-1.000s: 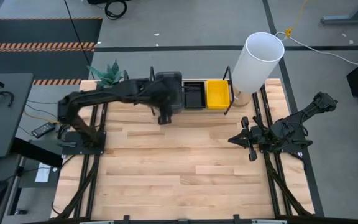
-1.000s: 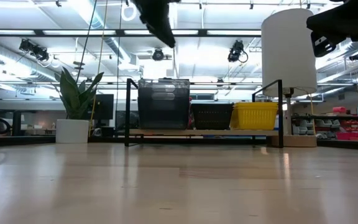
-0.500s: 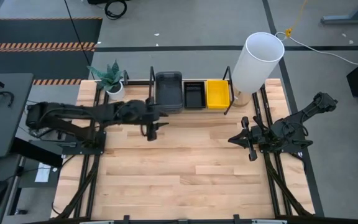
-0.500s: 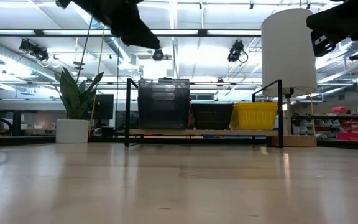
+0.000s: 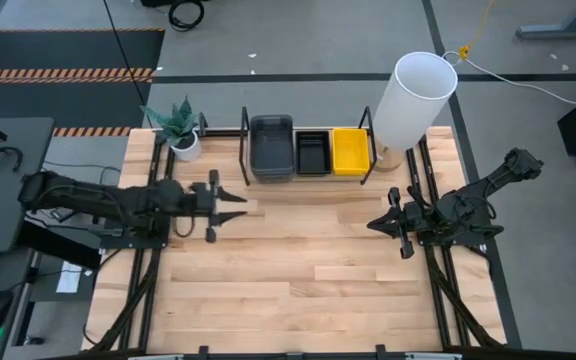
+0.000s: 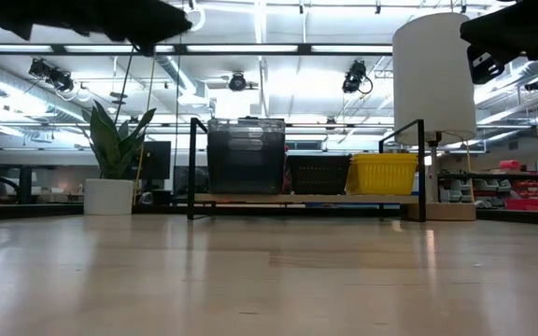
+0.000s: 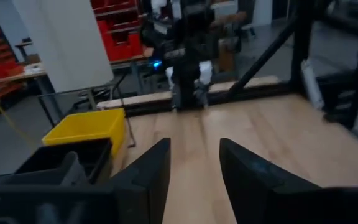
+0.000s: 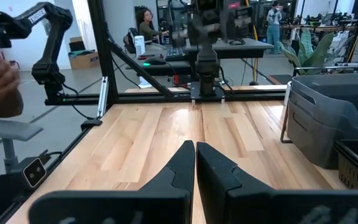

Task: Stack baskets on shelf by color
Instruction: Return to Home Position

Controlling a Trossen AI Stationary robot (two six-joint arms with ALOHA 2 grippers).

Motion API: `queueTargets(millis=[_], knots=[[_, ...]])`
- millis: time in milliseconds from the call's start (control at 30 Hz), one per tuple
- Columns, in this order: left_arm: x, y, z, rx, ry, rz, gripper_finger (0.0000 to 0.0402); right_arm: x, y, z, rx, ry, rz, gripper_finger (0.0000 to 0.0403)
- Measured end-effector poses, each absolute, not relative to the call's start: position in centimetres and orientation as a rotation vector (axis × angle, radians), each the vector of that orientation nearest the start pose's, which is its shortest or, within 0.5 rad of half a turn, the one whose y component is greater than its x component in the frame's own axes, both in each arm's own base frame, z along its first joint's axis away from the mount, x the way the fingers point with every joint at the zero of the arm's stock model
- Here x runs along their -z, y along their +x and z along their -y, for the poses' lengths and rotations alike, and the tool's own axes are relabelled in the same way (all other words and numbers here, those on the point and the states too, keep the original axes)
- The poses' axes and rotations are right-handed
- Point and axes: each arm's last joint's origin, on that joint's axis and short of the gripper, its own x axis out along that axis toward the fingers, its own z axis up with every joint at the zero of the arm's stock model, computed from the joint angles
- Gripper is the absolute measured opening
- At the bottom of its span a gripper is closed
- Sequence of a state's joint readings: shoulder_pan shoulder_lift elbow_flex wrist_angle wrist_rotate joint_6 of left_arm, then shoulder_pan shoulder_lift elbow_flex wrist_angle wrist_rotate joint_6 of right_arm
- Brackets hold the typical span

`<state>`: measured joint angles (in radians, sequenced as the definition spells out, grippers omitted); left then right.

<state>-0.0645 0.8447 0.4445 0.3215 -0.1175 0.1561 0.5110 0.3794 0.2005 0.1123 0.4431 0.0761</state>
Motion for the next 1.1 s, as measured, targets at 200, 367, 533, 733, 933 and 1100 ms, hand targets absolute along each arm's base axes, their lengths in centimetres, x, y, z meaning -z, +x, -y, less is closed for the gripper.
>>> queueTargets(millis=[200,367,533,733,933,1100], knots=[[-27.1,17.1,1.2,-0.030,-0.071,0.026,0.0150,-21.1,11.1,-4.8,-0.066,0.049,-0.054,0.0023],[-27.3,16.7,1.1,-0.029,-0.165,0.040,0.0151,-21.2,11.1,-4.8,-0.067,0.052,-0.049,0.0023],[-24.9,16.4,1.3,-0.021,-0.111,-0.071,0.0151,-21.2,11.1,-4.8,-0.066,0.052,-0.048,0.0023],[-19.8,13.9,1.1,-0.009,-0.118,0.094,0.0149,-21.2,11.1,-4.8,-0.067,0.054,-0.045,0.0023],[-18.0,12.3,1.0,-0.004,-0.112,0.117,0.0149,-21.3,11.1,-4.8,-0.067,0.056,-0.042,0.0023],[-18.0,11.6,1.1,0.009,-0.107,0.113,0.0147,-21.3,11.1,-4.8,-0.067,0.056,-0.042,0.0023]])
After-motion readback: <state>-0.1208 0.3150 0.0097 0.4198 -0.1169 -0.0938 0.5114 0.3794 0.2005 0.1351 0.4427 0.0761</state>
